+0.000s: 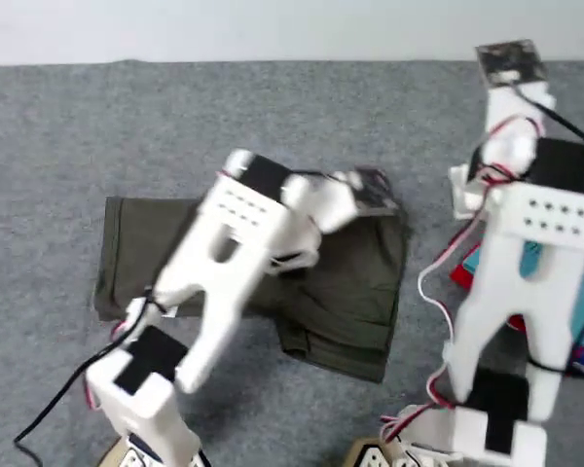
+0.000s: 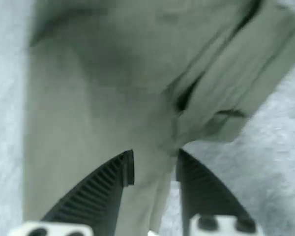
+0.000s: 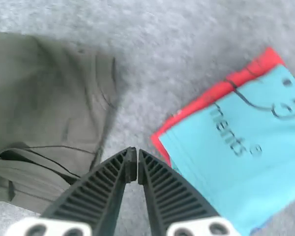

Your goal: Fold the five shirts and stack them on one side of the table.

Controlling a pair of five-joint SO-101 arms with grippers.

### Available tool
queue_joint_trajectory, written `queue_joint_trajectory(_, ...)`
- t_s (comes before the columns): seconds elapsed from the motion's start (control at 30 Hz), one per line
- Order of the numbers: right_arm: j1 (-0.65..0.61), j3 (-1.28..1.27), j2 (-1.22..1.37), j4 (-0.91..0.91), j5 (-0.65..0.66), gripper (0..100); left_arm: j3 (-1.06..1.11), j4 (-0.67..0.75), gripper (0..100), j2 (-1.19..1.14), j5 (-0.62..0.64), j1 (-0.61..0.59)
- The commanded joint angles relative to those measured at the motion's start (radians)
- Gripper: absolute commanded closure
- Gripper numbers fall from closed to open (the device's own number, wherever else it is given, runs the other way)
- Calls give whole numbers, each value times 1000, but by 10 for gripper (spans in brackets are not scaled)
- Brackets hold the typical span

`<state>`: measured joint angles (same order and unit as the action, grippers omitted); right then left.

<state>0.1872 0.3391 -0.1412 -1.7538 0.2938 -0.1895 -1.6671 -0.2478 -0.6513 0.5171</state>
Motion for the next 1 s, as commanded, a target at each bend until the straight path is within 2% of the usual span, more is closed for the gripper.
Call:
queue_joint_trajectory(0.0, 54, -43, -114, -42, -5, 988, -10, 15, 806, -11, 11, 103)
queue_joint_trajectory(0.17, 122, -144, -202, -41, -5, 988, -15, 40, 804, -63, 6, 215)
queue_joint_trajectory(0.3, 160, -207, -262, -41, -3, 988, -16, 103, 803, -129, -3, 249)
queue_joint_trajectory(0.7, 165, -318, -390, -41, -3, 988, -16, 247, 803, -267, -28, 245)
queue_joint_trajectory(0.9, 165, -318, -390, -41, -3, 988, -19, 249, 811, -339, -29, 249)
queue_joint_trajectory(0.97, 165, -318, -389, -41, -3, 988, -38, 247, 849, -350, -29, 245)
